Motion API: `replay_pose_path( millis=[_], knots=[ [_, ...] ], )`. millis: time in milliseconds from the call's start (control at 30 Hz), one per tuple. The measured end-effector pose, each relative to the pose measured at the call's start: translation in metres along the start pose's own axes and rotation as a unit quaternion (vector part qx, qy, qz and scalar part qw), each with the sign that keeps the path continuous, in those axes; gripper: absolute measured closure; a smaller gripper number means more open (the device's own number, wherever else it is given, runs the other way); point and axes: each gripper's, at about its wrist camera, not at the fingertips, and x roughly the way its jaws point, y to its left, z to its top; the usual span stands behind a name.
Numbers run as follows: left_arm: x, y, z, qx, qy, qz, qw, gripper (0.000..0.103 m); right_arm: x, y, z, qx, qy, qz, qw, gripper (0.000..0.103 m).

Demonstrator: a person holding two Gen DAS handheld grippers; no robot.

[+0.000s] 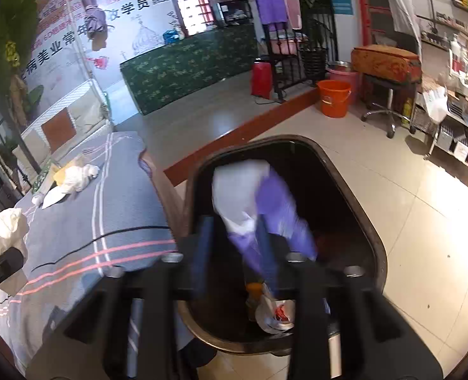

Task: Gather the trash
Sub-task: 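Carry the white tissue with the left tool to the bin and release it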

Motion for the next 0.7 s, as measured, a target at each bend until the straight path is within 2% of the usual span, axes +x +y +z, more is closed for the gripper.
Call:
replay_pose_path(
  millis=[133, 267, 400, 500, 700],
  knots=[
    [0.012, -0.010, -0.003, 0.008, 0.015, -0.014, 0.9998, 0.086, -0.002, -0.009, -0.002, 0.016, -0.005, -0.003, 1.000, 0.059],
    [0.025, -0.023, 0.000, 0.018, 0.028, -0.034, 0.9989, 0.086, -0.009, -0.017, 0.000, 0.023, -0.014, -0.008, 1.000, 0.049],
    [0.039, -0.036, 0.003, 0.026, 0.041, -0.052, 0.9974, 0.086, -0.020, -0.027, 0.004, 0.025, -0.029, -0.020, 0.999, 0.047],
    [0.049, -0.046, 0.006, 0.034, 0.048, -0.065, 0.9961, 0.086, -0.027, -0.038, 0.004, 0.039, -0.038, -0.024, 0.998, 0.037],
    [0.078, -0.065, 0.015, 0.043, 0.071, -0.088, 0.9927, 0.086, -0.040, -0.063, 0.006, 0.073, -0.058, -0.051, 0.994, 0.036]
  ],
)
